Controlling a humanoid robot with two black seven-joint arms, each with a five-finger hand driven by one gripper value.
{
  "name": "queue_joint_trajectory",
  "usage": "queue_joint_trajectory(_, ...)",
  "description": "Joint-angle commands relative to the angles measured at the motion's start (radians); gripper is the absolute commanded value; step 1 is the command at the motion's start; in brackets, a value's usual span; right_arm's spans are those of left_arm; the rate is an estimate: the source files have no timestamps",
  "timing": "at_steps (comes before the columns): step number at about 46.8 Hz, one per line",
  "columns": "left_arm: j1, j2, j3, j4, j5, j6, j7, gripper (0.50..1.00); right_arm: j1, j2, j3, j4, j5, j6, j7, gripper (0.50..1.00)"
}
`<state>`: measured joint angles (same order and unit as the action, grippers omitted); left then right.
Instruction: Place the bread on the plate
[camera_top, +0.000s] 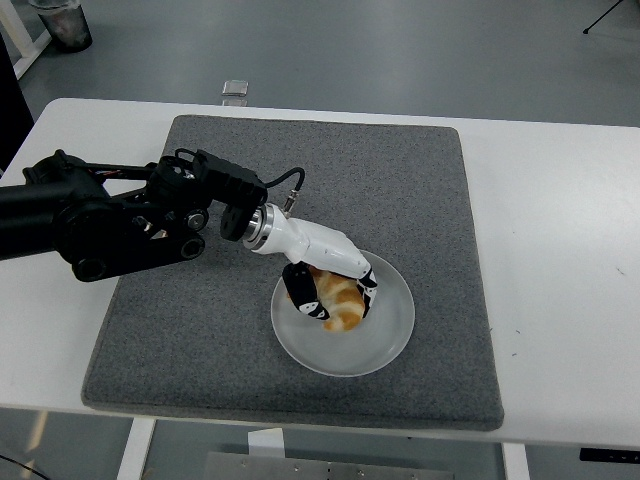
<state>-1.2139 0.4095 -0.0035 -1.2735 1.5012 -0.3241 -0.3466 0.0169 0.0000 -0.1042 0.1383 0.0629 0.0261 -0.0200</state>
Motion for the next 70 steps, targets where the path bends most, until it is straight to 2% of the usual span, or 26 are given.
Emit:
queue_joint_trajectory(1,0.004,0.0,0.0,-0.001,-0.007,0.0,0.0,0.822,0.0,0.0,0.0,0.0,0.0,0.0,0.0,0.952)
queue_joint_trajectory(3,0.005,0.0,0.0,-0.001,-0.01,0.0,0.0,0.906,0.0,0.0,0.0,0.0,0.0,0.0,0.0,0.952)
queue_joint_trajectory(4,0.007,0.0,0.0,-0.001,-0.012,0.0,0.0,0.93,0.0,0.0,0.0,0.0,0.0,0.0,0.0,0.952)
queue_joint_trajectory(9,0.008,0.0,-0.001,-0.001,-0.019,0.002,0.0,0.99,0.0,0.0,0.0,0.0,0.0,0.0,0.0,0.954)
queue_joint_trajectory(21,-0.001,0.0,-0.016,-0.001,-0.061,0.01,0.0,0.992,0.0,0.0,0.0,0.0,0.0,0.0,0.0,0.952)
queue_joint_trajectory(38,-0.019,0.005,-0.171,0.017,-0.436,-0.003,0.001,0.992,0.0,0.0,0.0,0.0,0.0,0.0,0.0,0.952)
queue_joint_trajectory(46,-0.01,0.003,-0.237,0.108,-0.708,0.01,0.001,0.992,0.0,0.0,0.001,0.0,0.0,0.0,0.0,0.952)
queue_joint_trajectory(51,-0.013,-0.001,-0.276,0.206,-0.857,0.023,0.005,0.992,0.0,0.0,0.0,0.0,0.0,0.0,0.0,0.952)
queue_joint_trajectory(62,-0.036,-0.003,-0.285,0.413,-1.087,0.065,0.009,0.992,0.0,0.0,0.0,0.0,0.0,0.0,0.0,0.952)
queue_joint_trajectory(70,-0.033,0.008,-0.286,0.483,-1.315,0.08,0.092,0.992,0.0,0.0,0.0,0.001,0.0,0.0,0.0,0.952)
